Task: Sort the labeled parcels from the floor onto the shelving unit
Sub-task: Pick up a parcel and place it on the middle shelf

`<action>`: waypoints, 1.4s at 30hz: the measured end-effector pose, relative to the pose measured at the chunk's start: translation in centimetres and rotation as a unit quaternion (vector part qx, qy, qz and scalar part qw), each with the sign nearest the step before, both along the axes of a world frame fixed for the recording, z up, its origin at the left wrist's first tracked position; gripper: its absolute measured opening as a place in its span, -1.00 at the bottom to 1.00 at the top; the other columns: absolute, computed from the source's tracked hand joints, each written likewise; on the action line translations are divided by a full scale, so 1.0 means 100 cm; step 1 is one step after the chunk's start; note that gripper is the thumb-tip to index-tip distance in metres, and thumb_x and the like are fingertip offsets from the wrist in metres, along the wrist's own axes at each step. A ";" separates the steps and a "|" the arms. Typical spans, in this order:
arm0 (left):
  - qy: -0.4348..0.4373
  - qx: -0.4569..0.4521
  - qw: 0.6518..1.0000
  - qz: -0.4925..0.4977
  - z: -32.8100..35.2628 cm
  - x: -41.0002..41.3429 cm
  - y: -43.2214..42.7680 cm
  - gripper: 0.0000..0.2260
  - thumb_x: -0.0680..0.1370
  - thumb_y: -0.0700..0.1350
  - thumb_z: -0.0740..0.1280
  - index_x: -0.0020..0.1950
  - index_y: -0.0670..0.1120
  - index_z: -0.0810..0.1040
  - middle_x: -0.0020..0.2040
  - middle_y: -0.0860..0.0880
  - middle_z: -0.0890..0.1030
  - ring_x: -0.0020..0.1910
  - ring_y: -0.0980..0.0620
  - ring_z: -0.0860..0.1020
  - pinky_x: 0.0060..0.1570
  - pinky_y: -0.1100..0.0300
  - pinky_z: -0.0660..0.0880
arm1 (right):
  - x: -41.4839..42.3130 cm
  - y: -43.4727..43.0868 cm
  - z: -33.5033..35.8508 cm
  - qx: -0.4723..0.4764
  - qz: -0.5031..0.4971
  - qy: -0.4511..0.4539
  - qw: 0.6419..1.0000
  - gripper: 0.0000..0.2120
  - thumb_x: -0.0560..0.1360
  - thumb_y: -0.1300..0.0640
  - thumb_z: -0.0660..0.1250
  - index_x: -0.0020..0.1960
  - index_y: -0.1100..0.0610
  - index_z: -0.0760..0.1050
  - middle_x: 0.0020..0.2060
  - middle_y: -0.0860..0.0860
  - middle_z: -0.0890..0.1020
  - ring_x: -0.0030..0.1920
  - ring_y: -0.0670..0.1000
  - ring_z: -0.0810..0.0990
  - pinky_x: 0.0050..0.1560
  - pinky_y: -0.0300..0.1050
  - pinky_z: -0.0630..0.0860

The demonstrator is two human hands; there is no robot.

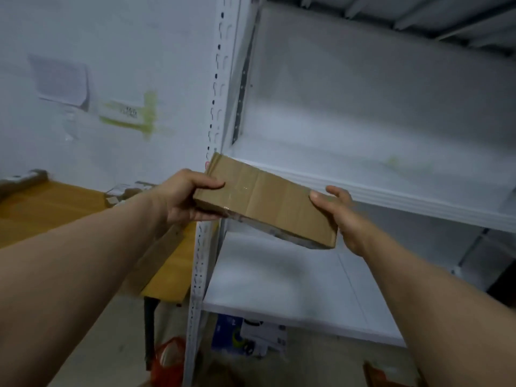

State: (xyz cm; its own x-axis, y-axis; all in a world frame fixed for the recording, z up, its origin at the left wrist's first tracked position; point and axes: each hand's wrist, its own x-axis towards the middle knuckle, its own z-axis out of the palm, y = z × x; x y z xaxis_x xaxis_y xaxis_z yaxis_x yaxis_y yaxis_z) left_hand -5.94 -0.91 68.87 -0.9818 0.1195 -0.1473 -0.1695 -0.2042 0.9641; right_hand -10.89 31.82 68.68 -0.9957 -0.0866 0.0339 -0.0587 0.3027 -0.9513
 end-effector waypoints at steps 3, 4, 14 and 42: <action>0.024 -0.142 0.989 0.016 0.040 -0.003 0.014 -0.46 0.18 -0.06 0.57 0.12 -0.12 0.58 0.02 -0.16 0.64 -0.08 -0.11 0.68 -0.16 0.08 0.64 | 0.011 0.001 0.027 0.200 -0.002 0.125 0.972 -0.02 0.21 -0.36 0.57 0.49 -0.30 0.15 0.50 -0.04 0.25 0.46 0.07 0.29 0.30 0.03 0.37; 0.026 -0.198 0.980 0.019 0.053 -0.004 0.022 -0.51 0.24 -0.01 0.56 0.12 -0.10 0.58 0.02 -0.15 0.64 -0.08 -0.11 0.67 -0.19 0.10 0.63 | 0.015 -0.003 0.036 0.235 0.016 0.143 0.961 0.03 0.16 -0.42 0.56 0.49 -0.34 0.11 0.53 -0.04 0.21 0.50 0.08 0.24 0.37 0.09 0.34; 0.100 -0.103 0.990 -0.015 0.124 -0.007 0.099 -0.35 0.37 0.35 0.43 0.24 -0.07 0.40 0.12 -0.17 0.56 0.05 -0.13 0.60 -0.05 0.00 0.64 | 0.037 -0.018 0.057 0.038 -0.009 0.137 0.990 0.08 0.17 -0.17 0.62 0.49 -0.33 0.03 0.21 0.00 0.62 0.08 0.05 0.70 0.15 0.12 0.60; 0.161 -0.197 0.948 -0.190 0.077 -0.054 0.131 -0.36 0.29 -0.08 0.57 0.33 -0.02 0.47 0.20 -0.15 0.64 0.17 -0.21 0.62 0.24 -0.26 0.48 | 0.033 0.036 0.122 0.297 0.022 0.025 0.954 -0.14 0.27 -0.18 0.62 0.50 -0.19 0.34 0.46 -0.03 0.42 0.34 0.03 0.52 0.30 -0.07 0.45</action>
State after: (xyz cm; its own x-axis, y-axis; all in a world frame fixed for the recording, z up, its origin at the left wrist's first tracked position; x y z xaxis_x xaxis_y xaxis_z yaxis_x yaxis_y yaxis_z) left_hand -11.37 12.23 76.53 -0.8801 0.4725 0.0466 0.1579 0.1987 0.9673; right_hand -7.54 35.45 80.84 -0.9891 -0.1467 0.0131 -0.1244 0.7838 -0.6084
